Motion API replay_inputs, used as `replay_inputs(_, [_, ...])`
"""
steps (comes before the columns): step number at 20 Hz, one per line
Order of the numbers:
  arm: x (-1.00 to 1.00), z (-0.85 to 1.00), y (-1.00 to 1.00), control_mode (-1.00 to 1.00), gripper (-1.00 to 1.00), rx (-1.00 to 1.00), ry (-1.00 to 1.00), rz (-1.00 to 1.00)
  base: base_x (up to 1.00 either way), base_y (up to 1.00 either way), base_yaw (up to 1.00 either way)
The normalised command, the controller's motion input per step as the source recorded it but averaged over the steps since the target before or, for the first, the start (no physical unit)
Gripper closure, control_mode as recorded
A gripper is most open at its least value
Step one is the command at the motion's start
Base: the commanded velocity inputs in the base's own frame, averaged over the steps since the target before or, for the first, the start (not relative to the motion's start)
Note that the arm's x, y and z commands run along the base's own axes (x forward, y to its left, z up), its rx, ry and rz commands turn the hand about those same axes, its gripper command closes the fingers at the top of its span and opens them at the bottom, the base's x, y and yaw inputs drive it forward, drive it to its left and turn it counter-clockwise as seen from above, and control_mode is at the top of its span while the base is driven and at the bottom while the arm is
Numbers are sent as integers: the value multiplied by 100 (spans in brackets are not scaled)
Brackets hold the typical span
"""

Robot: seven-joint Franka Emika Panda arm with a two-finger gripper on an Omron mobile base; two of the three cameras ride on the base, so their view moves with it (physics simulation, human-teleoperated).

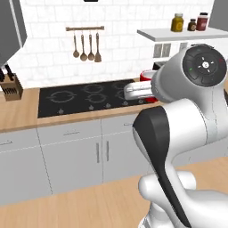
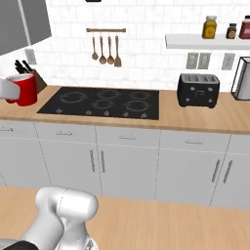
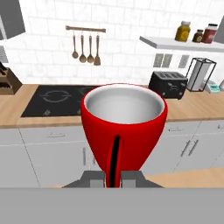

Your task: Gather all objects into one cabinet and sort the glasses and bowls to opposite sides.

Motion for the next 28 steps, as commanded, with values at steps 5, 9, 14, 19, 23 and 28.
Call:
replay_inputs(5, [0, 0, 0, 100, 100, 0, 0, 0, 0, 91, 0])
replay_inputs(9, [0, 0, 0, 100, 100, 0, 0, 0, 0, 100, -1])
replay_inputs(14, [0, 0, 0, 100, 100, 0, 0, 0, 0, 94, 0])
replay_inputs(19, [0, 0, 0, 100, 100, 0, 0, 0, 0, 80, 0])
replay_inputs(23, [0, 0, 0, 100, 100, 0, 0, 0, 0, 66, 0])
replay_inputs(28, [0, 0, 0, 100, 100, 0, 0, 0, 26, 40, 0])
